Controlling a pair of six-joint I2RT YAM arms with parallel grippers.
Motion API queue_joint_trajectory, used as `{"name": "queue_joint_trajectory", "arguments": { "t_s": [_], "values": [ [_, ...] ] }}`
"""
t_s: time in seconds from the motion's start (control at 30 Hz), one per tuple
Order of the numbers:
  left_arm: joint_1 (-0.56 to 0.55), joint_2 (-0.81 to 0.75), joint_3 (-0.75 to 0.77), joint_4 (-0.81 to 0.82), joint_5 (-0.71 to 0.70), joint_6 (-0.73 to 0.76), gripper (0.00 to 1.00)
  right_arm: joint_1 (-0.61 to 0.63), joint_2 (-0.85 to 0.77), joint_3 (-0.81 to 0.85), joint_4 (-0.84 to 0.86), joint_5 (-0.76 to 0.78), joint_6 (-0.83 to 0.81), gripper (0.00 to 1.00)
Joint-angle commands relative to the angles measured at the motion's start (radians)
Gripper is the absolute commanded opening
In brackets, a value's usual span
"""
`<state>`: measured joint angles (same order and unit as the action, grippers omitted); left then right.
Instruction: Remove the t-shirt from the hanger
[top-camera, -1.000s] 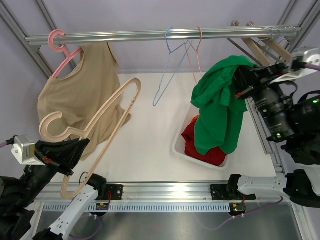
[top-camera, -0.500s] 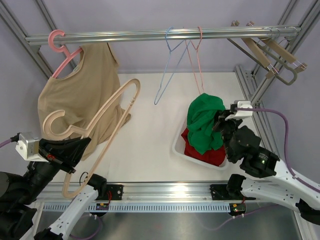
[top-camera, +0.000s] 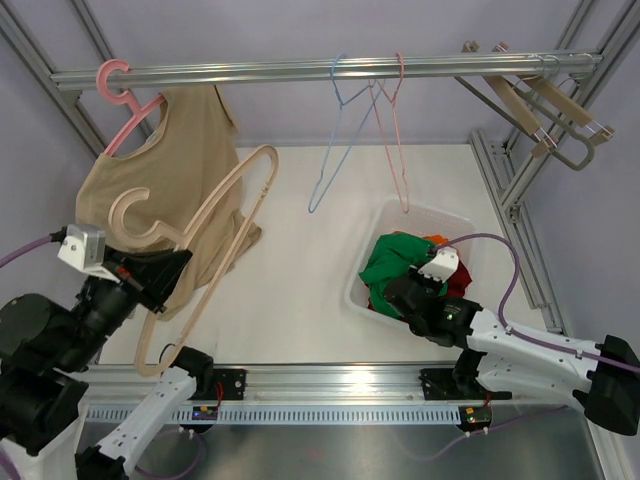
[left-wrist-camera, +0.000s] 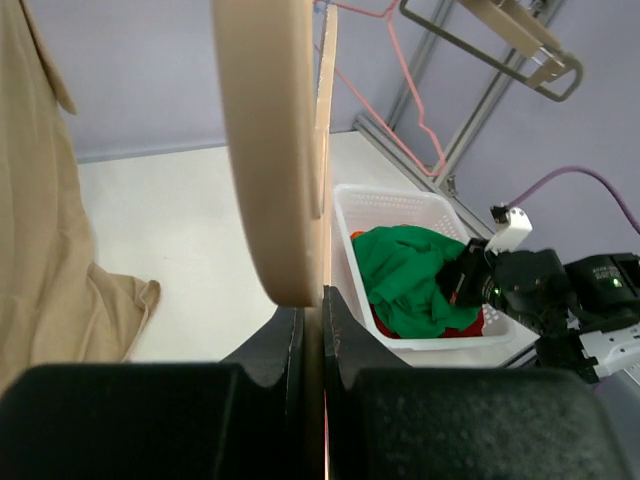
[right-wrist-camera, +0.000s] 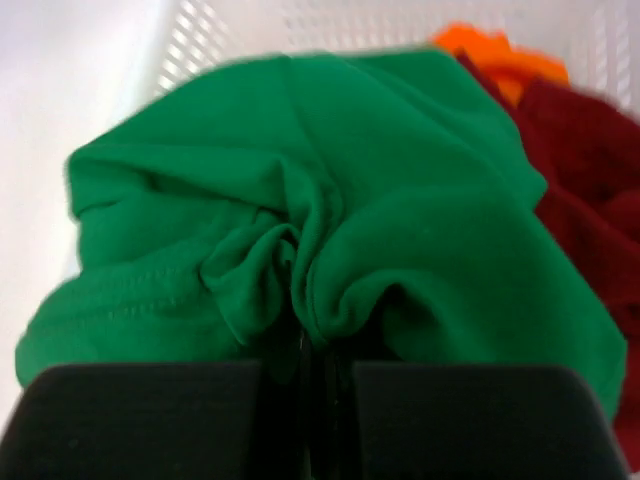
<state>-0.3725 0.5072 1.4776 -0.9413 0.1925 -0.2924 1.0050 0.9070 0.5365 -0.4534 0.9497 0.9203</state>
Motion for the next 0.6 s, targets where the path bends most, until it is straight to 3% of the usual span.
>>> {"name": "queue_joint_trajectory", "arguments": {
  "t_s": [0.0, 0.1, 0.17, 0.2, 0.23, 0.27, 0.37, 0.57],
  "values": [
    [-0.003, 0.065, 0.015, 0.061, -0.077, 0.002, 0.00, -0.008, 0.024, -0.026, -0.088, 0.040, 0.339, 0.00],
    [-0.003, 0.106, 0.024, 0.064, -0.107, 0.007, 0.00, -0.008, -0.020, -0.012, -0.224, 0.090, 0.403, 0.02],
    [-0.003, 0.129, 0.029, 0.079, -0.116, 0.009, 0.00, -0.008, -0.081, 0.011, -0.283, 0.096, 0.401, 0.13],
    [-0.003, 0.154, 0.030, 0.087, -0.119, 0.010, 0.00, -0.008, -0.118, 0.017, -0.298, 0.095, 0.369, 0.22],
    [-0.003, 0.166, 0.035, 0.096, -0.119, 0.010, 0.00, -0.006, -0.205, 0.034, -0.303, 0.090, 0.326, 0.48],
    [-0.003, 0.181, 0.041, 0.110, -0.116, 0.012, 0.00, -0.008, -0.250, 0.046, -0.303, 0.084, 0.237, 0.61],
    [-0.003, 0.263, 0.078, 0.127, -0.108, 0.016, 0.00, -0.006, -0.381, 0.120, -0.310, 0.026, 0.064, 0.86],
    [-0.003, 0.435, 0.138, 0.190, -0.053, 0.006, 0.00, -0.008, -0.514, 0.305, -0.453, -0.040, -0.098, 0.90]
  ]
}}
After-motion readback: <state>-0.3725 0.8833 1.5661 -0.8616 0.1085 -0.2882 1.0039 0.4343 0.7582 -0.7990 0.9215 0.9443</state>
